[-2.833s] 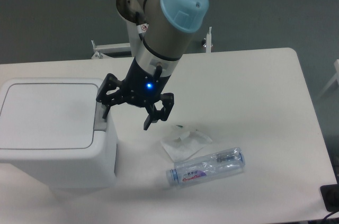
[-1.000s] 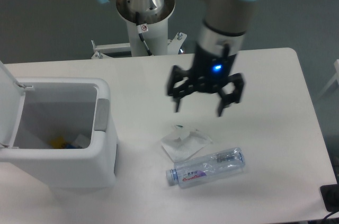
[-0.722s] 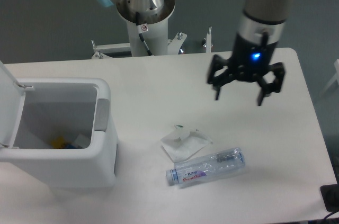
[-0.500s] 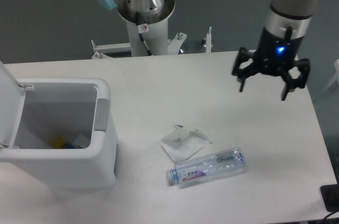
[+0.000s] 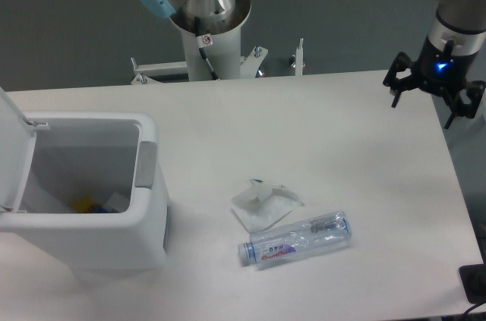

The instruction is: Open the trash can

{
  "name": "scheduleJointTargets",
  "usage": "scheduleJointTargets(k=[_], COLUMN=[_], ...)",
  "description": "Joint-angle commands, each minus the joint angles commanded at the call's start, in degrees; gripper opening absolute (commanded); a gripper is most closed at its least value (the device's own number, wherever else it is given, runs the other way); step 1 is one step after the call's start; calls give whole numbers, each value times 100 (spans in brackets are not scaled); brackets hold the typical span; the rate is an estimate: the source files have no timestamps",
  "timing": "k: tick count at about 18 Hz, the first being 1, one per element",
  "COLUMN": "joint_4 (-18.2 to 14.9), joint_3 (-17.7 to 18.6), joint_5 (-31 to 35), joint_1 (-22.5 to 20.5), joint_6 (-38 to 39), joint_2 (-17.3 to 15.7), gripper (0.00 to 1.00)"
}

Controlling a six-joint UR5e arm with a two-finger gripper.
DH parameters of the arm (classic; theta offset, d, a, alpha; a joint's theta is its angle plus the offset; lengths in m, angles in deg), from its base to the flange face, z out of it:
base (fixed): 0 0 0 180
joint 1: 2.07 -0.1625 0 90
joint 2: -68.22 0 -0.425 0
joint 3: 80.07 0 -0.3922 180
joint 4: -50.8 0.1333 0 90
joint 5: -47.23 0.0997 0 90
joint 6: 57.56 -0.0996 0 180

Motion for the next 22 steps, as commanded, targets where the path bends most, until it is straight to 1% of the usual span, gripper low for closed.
scheduleJointTargets(k=[2, 4, 6, 7, 22], joint_4=[44, 62, 70, 79, 70], joint_3=[44, 53, 97, 97, 132], joint_5=[9, 35, 350, 386, 378], joint_1=[61, 70, 79, 79, 79], joint_6=[-35, -35, -149, -298, -343], joint_2=[79, 79, 70, 70, 62], gripper=[100, 100, 100, 100, 100])
